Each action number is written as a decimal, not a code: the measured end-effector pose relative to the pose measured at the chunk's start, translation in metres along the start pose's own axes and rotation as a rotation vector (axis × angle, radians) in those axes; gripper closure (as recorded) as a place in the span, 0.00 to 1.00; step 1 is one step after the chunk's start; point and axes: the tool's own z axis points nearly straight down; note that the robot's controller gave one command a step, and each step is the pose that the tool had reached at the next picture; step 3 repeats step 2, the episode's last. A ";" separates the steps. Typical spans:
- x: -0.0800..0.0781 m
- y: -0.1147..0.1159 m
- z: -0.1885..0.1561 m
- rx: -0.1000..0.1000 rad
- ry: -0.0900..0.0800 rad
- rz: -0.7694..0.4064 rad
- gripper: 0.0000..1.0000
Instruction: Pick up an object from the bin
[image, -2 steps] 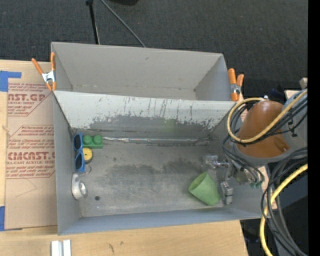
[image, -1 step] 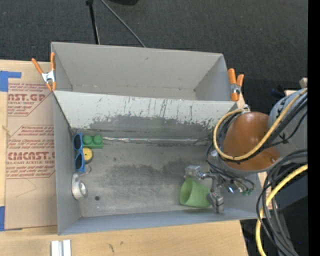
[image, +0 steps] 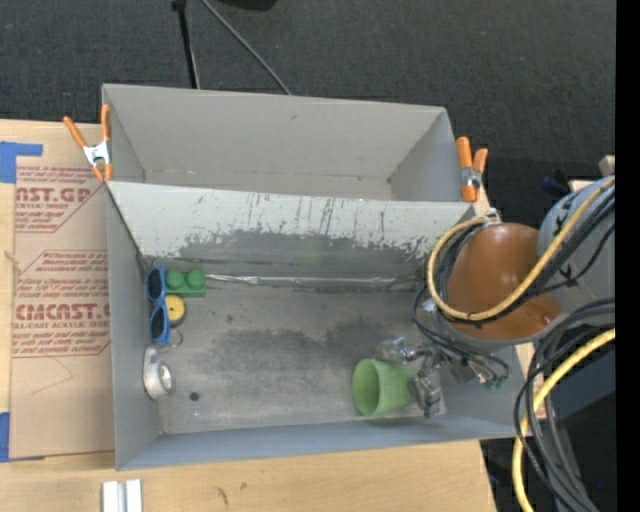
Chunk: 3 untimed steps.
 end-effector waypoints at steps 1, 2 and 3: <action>-0.064 0.058 -0.001 0.000 0.005 -0.116 1.00; -0.072 0.051 -0.128 -0.006 -0.003 -0.102 1.00; -0.072 0.051 -0.128 -0.006 -0.003 -0.102 1.00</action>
Offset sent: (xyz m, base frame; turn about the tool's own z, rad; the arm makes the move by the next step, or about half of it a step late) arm 0.0275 0.0837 -0.0076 -0.1142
